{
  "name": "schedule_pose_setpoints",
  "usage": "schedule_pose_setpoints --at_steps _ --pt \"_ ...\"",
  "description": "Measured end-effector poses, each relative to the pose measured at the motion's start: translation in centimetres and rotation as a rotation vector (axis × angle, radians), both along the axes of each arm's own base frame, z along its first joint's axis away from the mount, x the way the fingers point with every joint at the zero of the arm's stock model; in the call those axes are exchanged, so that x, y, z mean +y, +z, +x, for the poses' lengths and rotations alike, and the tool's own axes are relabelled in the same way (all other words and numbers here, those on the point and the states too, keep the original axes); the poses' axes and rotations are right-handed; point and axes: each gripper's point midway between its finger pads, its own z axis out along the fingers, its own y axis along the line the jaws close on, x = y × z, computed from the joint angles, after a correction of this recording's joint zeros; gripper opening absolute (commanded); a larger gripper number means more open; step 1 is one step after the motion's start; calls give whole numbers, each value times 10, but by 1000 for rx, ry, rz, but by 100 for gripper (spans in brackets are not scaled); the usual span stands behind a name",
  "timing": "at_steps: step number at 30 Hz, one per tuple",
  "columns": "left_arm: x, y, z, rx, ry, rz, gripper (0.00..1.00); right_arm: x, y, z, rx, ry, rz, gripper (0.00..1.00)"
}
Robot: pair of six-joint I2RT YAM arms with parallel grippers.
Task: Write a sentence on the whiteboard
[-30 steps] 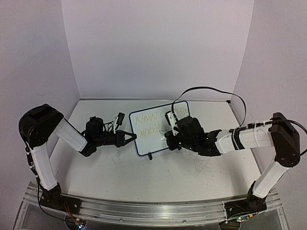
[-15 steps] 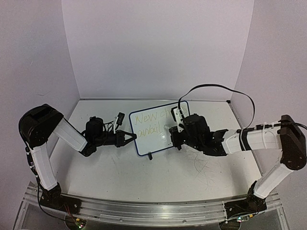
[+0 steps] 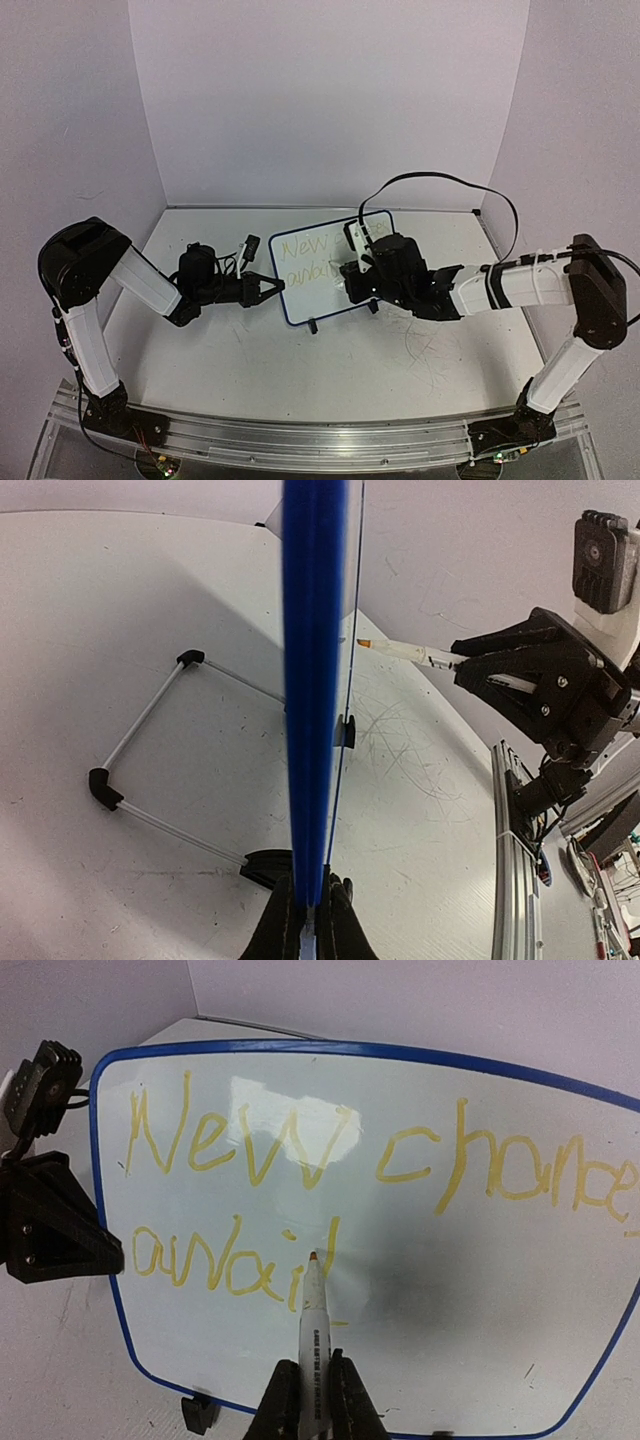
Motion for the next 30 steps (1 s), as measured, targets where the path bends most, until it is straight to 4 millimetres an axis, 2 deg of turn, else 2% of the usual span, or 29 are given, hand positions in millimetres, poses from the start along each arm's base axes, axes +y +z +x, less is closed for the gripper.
schedule_pose_setpoints --at_steps 9,15,24,30 --pt "0 0 0 -2 0 2 0 7 -1 5 0 -6 -7 0" --pt "0 0 0 -3 1 2 0 4 -1 7 -5 -28 -18 0" --pt "0 0 0 -5 -1 3 0 -11 4 11 -28 -98 -41 0" --pt "0 -1 0 -3 -2 6 0 -29 11 -6 -34 -73 -7 0"
